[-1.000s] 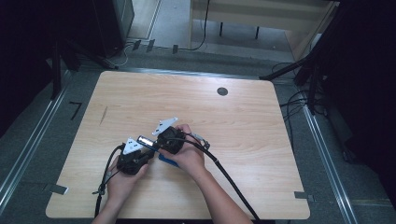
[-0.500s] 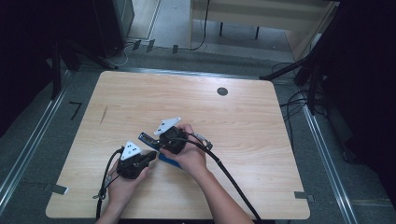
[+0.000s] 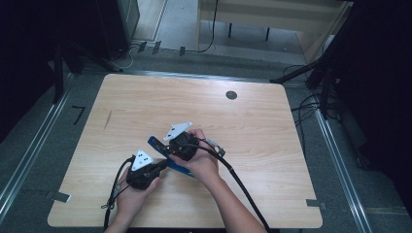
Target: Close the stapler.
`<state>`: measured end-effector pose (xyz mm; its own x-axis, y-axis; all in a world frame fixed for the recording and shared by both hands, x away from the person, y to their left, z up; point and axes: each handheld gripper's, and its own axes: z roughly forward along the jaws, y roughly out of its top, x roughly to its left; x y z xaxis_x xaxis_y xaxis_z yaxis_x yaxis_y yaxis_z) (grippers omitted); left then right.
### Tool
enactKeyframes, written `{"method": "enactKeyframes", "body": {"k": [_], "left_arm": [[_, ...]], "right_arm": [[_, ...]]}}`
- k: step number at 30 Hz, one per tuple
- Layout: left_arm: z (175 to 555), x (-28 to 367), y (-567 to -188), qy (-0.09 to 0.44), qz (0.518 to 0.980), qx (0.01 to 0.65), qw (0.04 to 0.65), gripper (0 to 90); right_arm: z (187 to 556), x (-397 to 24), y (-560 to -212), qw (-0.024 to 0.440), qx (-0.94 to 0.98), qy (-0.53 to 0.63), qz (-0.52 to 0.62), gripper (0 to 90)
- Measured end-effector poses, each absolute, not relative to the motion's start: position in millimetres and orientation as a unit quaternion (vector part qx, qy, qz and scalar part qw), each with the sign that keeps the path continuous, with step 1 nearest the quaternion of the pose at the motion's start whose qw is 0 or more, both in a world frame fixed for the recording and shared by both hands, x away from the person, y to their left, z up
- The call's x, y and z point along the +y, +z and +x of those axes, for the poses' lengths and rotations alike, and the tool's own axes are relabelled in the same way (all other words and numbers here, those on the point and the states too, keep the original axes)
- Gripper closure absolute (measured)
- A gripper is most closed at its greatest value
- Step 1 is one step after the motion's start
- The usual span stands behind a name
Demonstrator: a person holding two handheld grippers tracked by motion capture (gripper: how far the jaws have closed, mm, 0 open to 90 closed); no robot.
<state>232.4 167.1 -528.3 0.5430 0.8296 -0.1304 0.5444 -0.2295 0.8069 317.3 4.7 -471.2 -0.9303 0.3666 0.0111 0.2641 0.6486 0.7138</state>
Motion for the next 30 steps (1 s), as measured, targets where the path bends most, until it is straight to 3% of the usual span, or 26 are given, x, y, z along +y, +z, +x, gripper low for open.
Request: {"method": "enactKeyframes", "body": {"k": [30], "left_arm": [[224.0,145.6,-530.5,0.164,0.784,0.417,0.429,90.0]], "right_arm": [[305.8,-24.9,-466.7,0.071,0.888,0.411,0.192,90.0]]}}
